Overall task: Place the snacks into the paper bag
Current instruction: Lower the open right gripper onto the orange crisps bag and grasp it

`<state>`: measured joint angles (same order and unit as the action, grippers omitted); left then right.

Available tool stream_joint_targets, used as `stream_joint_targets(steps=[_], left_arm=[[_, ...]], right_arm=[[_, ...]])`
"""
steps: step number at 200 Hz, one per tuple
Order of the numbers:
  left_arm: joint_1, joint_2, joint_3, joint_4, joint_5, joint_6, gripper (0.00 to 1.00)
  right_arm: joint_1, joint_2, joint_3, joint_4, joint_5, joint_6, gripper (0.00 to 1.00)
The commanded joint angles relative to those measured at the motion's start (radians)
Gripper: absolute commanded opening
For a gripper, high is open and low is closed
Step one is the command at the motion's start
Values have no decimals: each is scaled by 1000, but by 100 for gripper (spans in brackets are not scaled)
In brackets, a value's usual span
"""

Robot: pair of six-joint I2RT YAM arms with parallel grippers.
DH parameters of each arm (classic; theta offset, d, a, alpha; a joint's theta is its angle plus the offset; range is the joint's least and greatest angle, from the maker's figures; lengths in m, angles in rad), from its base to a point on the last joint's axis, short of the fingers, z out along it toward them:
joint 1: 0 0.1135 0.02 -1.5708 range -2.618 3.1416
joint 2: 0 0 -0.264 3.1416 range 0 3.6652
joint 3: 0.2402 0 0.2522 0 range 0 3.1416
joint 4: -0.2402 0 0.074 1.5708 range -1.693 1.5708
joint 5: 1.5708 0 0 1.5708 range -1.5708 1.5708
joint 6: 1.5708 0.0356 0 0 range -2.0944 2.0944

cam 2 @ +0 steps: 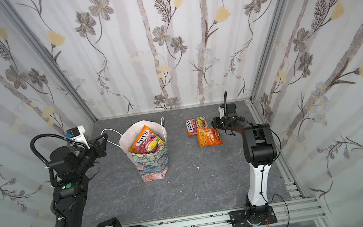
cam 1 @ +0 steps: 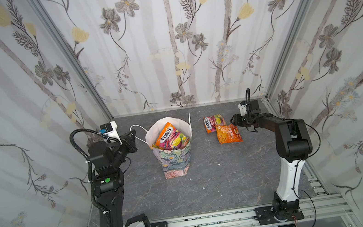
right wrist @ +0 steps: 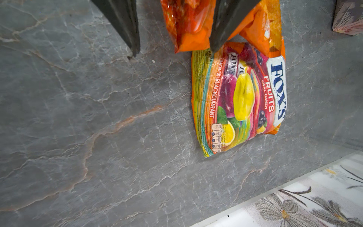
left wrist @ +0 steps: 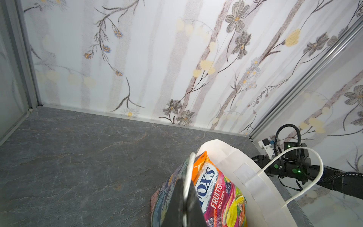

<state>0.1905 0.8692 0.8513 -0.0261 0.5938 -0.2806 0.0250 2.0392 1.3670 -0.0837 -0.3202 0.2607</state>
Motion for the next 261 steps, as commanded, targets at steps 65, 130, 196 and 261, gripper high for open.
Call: stream_joint_targets(steps=[65, 130, 196, 261], left_arm=[[2, 2, 14, 33, -15, 14, 0], [3, 0, 15, 34, -17, 15, 0], [3, -1, 15, 32, -18, 15, 0], [3, -2, 15, 32, -17, 15, 0]], right_arm=[[3, 41, -2, 46, -33, 29, 53], [7, 48, -6, 60, -40, 38, 41], [10, 38, -8, 67, -41, 44, 3], [14, -85, -42, 88, -55, 55, 0]])
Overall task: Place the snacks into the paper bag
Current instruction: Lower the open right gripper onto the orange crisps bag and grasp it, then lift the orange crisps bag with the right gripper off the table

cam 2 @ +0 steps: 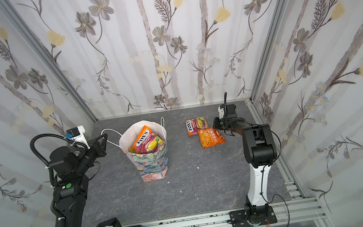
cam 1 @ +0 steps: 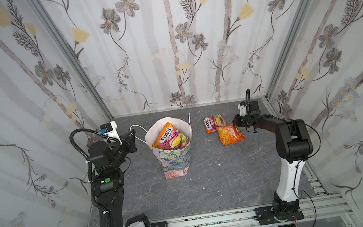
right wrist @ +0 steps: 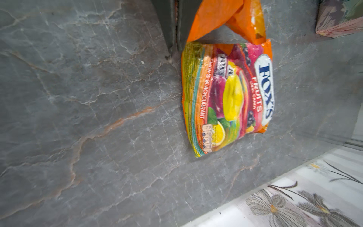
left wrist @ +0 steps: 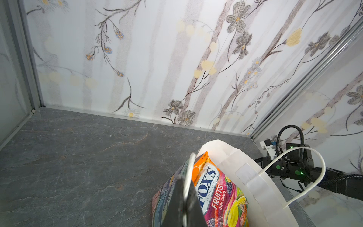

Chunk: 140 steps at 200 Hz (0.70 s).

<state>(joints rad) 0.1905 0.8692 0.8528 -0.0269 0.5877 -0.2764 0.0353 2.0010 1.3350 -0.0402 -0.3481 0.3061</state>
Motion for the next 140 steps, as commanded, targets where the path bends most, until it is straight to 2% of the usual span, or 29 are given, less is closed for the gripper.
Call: stream_joint_targets(steps=[1, 64, 140], left_arm=[[2, -2, 14, 33, -12, 11, 0], [2, -1, 13, 33, -14, 11, 0], [2, 0, 11, 42, -6, 2, 0]], right_arm=[[4, -49, -10, 44, -27, 10, 0], [39, -169, -13, 36, -39, 4, 0], [130, -330, 74, -33, 28, -34, 0]])
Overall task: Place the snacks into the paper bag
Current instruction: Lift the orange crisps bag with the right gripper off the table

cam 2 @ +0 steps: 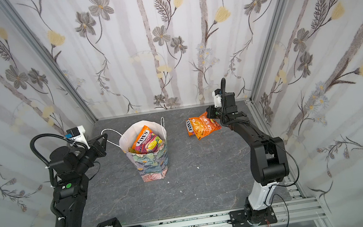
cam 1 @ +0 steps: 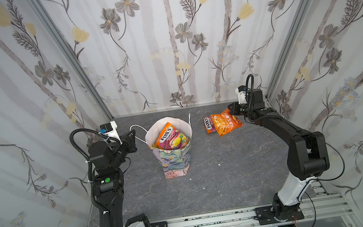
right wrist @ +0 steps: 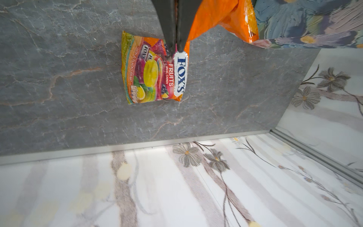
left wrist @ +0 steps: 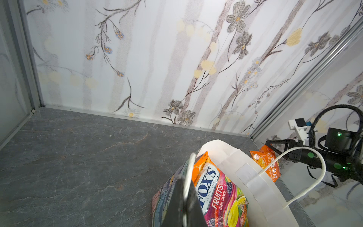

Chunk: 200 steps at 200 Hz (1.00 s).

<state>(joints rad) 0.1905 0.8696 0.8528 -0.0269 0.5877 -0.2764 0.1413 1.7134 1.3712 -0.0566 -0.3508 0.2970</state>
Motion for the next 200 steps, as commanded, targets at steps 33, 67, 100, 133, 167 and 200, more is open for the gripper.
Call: stream_joint_targets(steps=[33, 67, 100, 133, 167, 200], left_arm=[[2, -10, 12, 42, -7, 3, 0], [2, -15, 11, 44, -5, 2, 0], [3, -19, 11, 45, 1, -1, 0], [2, -27, 9, 48, -3, -2, 0], [2, -24, 8, 50, 0, -3, 0], [3, -25, 9, 50, 1, -4, 0]], right_arm=[[79, -110, 105, -45, 84, -38, 0], [158, -207, 130, -4, 152, -53, 0], [213, -238, 187, 10, 190, -62, 0], [269, -247, 237, 47, 205, -61, 0], [341, -235, 304, 86, 207, -68, 0], [429, -199, 352, 146, 195, -75, 0]])
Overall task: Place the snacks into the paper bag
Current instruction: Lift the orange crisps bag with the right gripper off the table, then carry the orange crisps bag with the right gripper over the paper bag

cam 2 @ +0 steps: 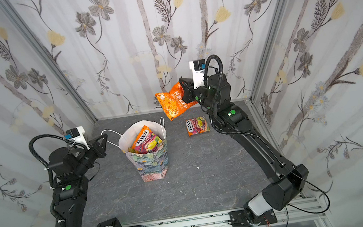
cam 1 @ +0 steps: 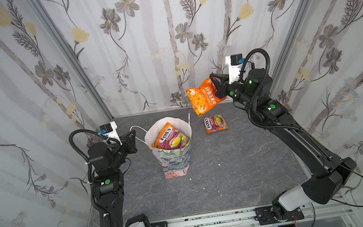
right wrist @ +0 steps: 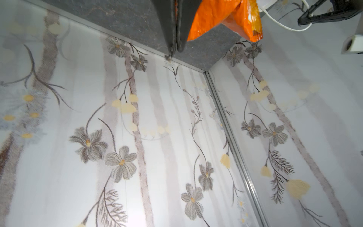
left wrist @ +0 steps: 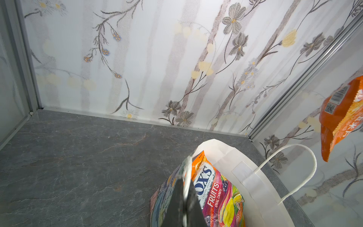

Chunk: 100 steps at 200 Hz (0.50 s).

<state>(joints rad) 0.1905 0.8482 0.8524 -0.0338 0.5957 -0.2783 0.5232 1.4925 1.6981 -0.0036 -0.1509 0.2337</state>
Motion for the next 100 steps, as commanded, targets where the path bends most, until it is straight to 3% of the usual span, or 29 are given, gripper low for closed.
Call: stream_joint_targets(steps=[1, 56, 100], left_arm=[[3, -3, 9, 56, -7, -2, 0], [2, 0, 6, 58, -4, -4, 0], [1, -3, 7, 58, -4, -2, 0]], right_arm=[[51, 24, 26, 94, -6, -12, 0], [203, 167, 168, 44, -57, -77, 0], [386, 315, 353, -185, 167, -308, 0]])
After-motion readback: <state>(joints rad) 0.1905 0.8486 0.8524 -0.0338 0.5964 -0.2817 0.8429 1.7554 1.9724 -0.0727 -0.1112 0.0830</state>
